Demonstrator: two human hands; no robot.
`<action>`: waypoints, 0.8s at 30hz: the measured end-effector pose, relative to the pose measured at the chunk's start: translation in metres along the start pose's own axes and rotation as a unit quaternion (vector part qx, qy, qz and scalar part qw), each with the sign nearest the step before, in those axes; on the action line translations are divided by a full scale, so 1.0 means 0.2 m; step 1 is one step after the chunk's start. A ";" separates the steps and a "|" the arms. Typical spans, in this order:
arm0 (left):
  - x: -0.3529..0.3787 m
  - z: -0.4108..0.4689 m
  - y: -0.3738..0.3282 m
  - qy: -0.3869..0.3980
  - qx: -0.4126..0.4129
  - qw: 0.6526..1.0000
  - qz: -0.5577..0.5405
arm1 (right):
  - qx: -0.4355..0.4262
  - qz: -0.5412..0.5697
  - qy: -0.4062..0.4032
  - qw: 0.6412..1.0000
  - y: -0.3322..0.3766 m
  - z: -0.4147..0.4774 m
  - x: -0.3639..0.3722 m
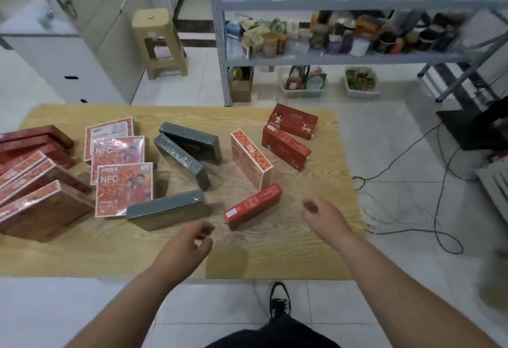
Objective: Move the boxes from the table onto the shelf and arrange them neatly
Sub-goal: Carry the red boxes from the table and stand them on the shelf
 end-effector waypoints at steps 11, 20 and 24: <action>0.26 0.46 -0.27 0.062 -0.074 0.979 0.180 | -0.009 -0.070 -0.034 0.997 0.14 0.80 -0.22; 0.35 0.44 -0.24 0.046 -0.083 0.985 0.147 | -0.026 0.015 -0.019 0.999 0.05 0.72 -0.22; 0.35 0.33 -0.25 0.002 -0.123 0.992 -0.041 | 0.012 0.103 -0.006 0.995 -0.08 0.48 -0.27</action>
Point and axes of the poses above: each hand's wrist, its own z-axis towards the middle knuckle, its own x-axis out of the palm, y = z × x, the point moved 1 cm from there along z, towards the middle knuckle, and after that the axes turned 6 degrees about z, right-handed, at the moved point
